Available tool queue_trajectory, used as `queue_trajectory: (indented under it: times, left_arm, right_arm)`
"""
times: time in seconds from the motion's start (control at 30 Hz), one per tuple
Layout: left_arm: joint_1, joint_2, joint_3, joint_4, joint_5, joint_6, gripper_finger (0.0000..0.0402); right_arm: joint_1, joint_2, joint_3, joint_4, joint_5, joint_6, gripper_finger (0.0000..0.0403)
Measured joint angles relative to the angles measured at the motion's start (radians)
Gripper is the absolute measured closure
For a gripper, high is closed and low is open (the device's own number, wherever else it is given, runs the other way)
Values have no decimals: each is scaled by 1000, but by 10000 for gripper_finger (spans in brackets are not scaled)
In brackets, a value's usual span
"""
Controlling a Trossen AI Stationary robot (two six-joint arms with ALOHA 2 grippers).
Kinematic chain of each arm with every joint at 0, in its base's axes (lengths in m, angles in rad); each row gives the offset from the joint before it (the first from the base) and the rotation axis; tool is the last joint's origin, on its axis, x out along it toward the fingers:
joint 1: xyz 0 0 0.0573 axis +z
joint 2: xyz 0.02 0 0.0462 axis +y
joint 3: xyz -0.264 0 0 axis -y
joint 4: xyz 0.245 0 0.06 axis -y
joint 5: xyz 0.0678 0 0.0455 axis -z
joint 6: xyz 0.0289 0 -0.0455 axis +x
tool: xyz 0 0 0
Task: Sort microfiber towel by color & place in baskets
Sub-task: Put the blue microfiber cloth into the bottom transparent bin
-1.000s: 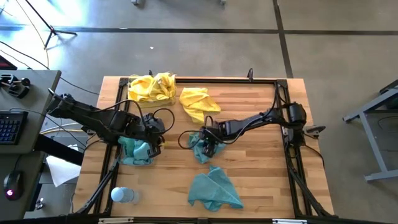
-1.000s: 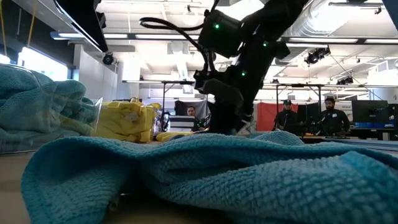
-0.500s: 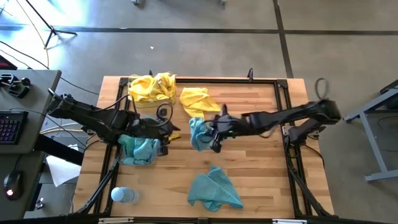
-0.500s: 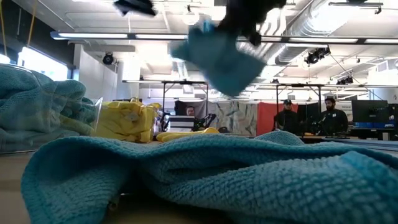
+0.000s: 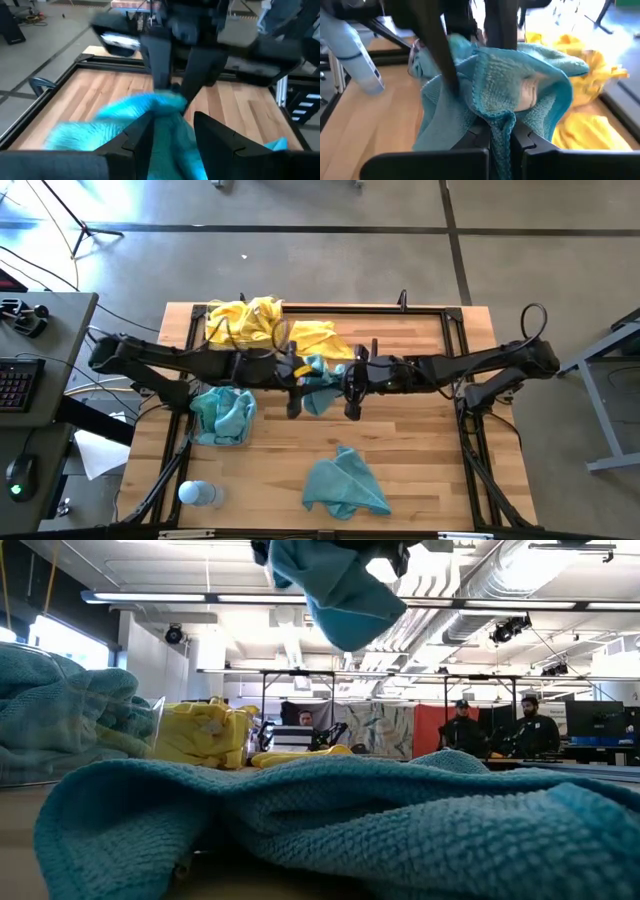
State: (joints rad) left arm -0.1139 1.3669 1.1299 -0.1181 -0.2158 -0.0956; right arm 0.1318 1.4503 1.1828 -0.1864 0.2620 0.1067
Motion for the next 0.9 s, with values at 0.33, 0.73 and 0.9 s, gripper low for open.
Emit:
queue_trajectory:
  times: [0.33,0.73,0.9]
  left_arm:
    - [-5,94,63,-64,-75,-33,271]
    - [-7,112,60,-52,-87,-99,293]
    - [-2,126,59,-55,-74,-202,382]
  right_arm:
    - [4,-103,-1,-41,-11,-124,399]
    - [4,-137,-1,-43,-54,-168,394]
    - [4,-128,-1,-55,-55,-138,363]
